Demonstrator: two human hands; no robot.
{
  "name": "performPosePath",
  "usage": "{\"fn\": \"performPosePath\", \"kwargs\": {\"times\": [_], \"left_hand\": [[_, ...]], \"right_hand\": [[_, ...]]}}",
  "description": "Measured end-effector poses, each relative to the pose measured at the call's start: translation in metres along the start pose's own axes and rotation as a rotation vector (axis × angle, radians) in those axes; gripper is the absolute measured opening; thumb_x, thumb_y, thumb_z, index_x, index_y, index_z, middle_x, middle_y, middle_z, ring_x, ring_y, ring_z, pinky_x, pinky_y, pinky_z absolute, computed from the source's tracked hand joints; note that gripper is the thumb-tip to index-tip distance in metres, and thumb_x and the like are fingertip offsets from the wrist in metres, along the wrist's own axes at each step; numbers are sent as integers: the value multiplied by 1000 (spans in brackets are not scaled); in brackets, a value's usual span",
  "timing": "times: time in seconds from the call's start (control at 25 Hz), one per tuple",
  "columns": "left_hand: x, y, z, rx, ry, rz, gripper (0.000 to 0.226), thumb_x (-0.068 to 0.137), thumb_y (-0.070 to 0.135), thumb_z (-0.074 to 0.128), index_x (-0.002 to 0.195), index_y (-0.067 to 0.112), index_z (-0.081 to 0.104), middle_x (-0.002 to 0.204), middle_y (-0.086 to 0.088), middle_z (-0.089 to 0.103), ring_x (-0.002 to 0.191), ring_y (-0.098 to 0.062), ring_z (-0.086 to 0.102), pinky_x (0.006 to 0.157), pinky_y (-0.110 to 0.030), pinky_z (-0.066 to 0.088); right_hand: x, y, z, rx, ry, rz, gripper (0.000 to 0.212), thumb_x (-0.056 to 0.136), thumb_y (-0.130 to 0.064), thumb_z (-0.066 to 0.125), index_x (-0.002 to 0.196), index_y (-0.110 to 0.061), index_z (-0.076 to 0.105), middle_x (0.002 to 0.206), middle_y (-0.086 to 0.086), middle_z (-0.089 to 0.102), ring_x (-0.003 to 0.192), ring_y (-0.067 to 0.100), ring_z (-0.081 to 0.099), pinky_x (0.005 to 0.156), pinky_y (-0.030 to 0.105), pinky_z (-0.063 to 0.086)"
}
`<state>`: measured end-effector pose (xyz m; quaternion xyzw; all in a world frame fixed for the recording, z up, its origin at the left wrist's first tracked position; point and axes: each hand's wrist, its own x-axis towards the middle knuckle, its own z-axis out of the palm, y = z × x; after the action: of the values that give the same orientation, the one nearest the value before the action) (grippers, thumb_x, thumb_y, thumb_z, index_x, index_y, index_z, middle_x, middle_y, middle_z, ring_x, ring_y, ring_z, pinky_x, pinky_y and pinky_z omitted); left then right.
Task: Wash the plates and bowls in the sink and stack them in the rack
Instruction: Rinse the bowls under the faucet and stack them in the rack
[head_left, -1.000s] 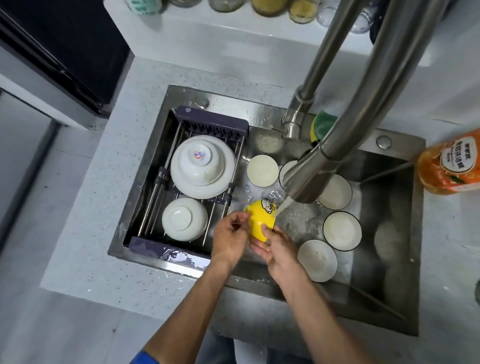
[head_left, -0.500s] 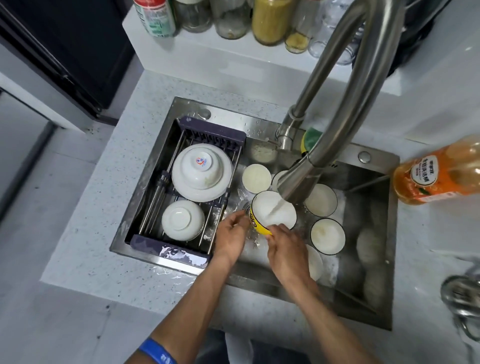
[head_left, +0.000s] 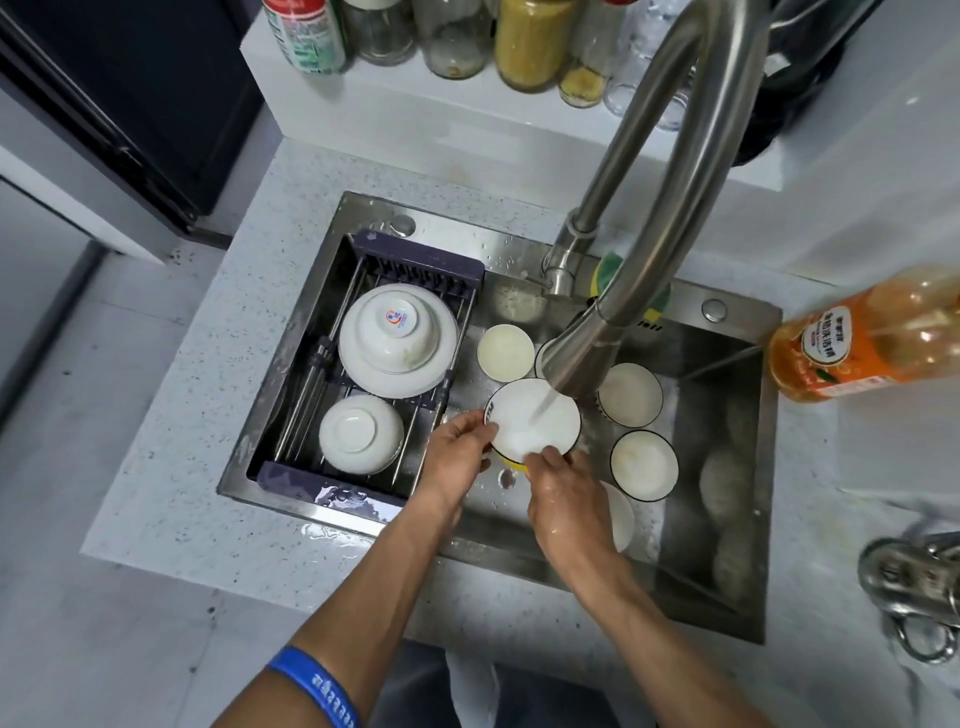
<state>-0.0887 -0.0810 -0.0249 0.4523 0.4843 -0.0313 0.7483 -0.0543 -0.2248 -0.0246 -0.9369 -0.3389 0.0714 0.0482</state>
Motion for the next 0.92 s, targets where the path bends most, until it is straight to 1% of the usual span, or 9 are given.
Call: {"fn": "performPosePath", "kwargs": {"times": [0.2,0.28,0.36,0.48,0.56,0.6,0.76,0.88,0.92], "left_hand": [[0,-2,1,19,9,-23,14,95,9,60,97,20,68,91,-1,68,88,-16,62,78,-27,49],[0,-3,5,28,8,12,17,96,9,59,100,22,69,94,0,69,88,-14,62,78,-28,49],[2,-3,4,42,1,49,17,97,11,59,106,21,69,97,2,70,91,-12,63,82,-29,49],[6,-1,5,95,-15,113,20,97,8,58,113,16,67,97,5,69,88,-7,61,80,-19,49],[8,-3,8,139,-39,162,26,96,2,57,116,15,66,96,5,68,87,-7,59,73,-8,47],[9,-5,8,156,-52,177,30,95,1,56,121,14,65,100,5,67,90,-6,60,75,-7,46],[19,-10,17,273,-30,212,33,98,10,56,129,16,60,127,2,61,112,-8,57,97,-17,43],[21,-8,33,162,-100,167,21,102,21,53,120,16,62,109,1,65,92,-7,58,81,-13,46],[23,-8,38,133,-118,137,24,102,28,52,121,17,61,108,3,65,93,-6,58,83,-14,47]], "right_hand": [[-2,10,0,-1,-111,46,28,65,4,74,87,-13,68,84,4,65,78,34,59,51,37,49],[3,5,1,122,-156,81,21,79,-1,65,96,-13,68,91,4,65,86,34,59,59,37,48],[12,3,4,391,-139,233,14,88,-9,60,98,-13,68,88,3,66,82,29,58,64,35,46],[23,4,2,1164,-140,770,10,93,-12,63,97,-9,72,73,2,65,65,21,57,61,32,53],[30,-4,-4,1643,-208,1075,8,94,-10,65,99,-11,70,81,6,71,70,23,65,60,30,58],[34,-10,-7,1777,-236,1161,7,94,-11,64,99,-13,68,85,7,72,76,25,67,60,30,58],[39,-12,-9,2034,-196,1340,7,96,-14,62,102,-10,63,94,11,65,83,25,64,52,27,57],[32,6,-16,2106,-145,1402,13,96,-17,61,103,-7,59,91,10,55,79,23,56,50,27,58],[29,13,-19,2115,-147,1406,12,96,-18,61,100,-6,59,90,9,54,77,22,54,51,28,58]]}}
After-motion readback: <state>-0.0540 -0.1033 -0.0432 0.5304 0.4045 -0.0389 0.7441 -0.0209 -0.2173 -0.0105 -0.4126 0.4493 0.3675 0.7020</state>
